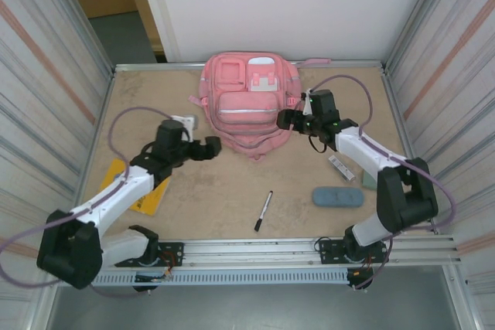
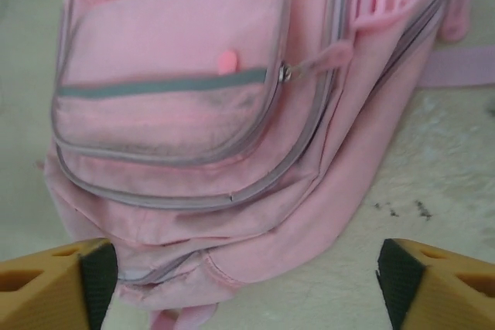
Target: Pack the student bag
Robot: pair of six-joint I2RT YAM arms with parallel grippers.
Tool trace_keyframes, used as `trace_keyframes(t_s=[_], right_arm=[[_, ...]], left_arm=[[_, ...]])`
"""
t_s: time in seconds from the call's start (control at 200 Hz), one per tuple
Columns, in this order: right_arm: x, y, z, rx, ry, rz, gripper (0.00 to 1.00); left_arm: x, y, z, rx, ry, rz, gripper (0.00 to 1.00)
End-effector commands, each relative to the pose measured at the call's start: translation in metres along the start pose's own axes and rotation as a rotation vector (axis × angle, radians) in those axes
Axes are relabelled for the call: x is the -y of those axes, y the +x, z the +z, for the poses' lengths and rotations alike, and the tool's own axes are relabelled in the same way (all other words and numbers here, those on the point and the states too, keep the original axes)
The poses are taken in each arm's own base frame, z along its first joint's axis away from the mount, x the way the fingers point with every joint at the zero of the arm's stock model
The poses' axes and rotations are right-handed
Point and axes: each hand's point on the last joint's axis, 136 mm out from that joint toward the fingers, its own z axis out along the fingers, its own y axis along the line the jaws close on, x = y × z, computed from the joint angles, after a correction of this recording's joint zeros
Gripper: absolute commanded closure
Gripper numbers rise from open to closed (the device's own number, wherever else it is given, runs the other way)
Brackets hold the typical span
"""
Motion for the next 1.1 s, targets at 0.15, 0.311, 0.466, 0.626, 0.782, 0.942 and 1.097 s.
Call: trace_keyframes(t_s=[0.15, 0.311, 0.466, 0.626, 0.782, 0.942, 1.097], right_arm=[[-0.001, 0.028, 0.059, -0.232, -0.076, 0.101, 0.4], [-0.024, 0.042, 0.071, -0.266, -0.159, 0.019, 0.69], [-0.054, 0.078, 0.058, -0.322, -0.242, -0.065, 0.92], [-0.118, 0.131, 0.047, -0.408, -0.398, -0.148, 0.82], [-0.153, 0.134, 0.021, -0.358, -0.477, -0.219, 0.57], [-0.08, 0.085, 0.005, -0.19, -0.187, -0.283, 0.38], [0.004, 0.057, 0.012, -0.204, -0.043, -0.126, 0.34]], left_arm=[[0.018, 0.013, 0.033, -0.107, -0.039, -0.107, 0.01], [0.011, 0.013, 0.052, -0.148, -0.093, -0.125, 0.01], [-0.005, 0.008, 0.055, -0.172, -0.169, -0.117, 0.01], [-0.025, 0.005, 0.048, -0.177, -0.21, -0.178, 0.01], [-0.037, 0.012, 0.035, -0.183, -0.264, -0.216, 0.01], [-0.043, 0.027, 0.024, -0.213, -0.303, -0.263, 0.01], [-0.06, 0.038, 0.019, -0.209, -0.393, -0.262, 0.03]])
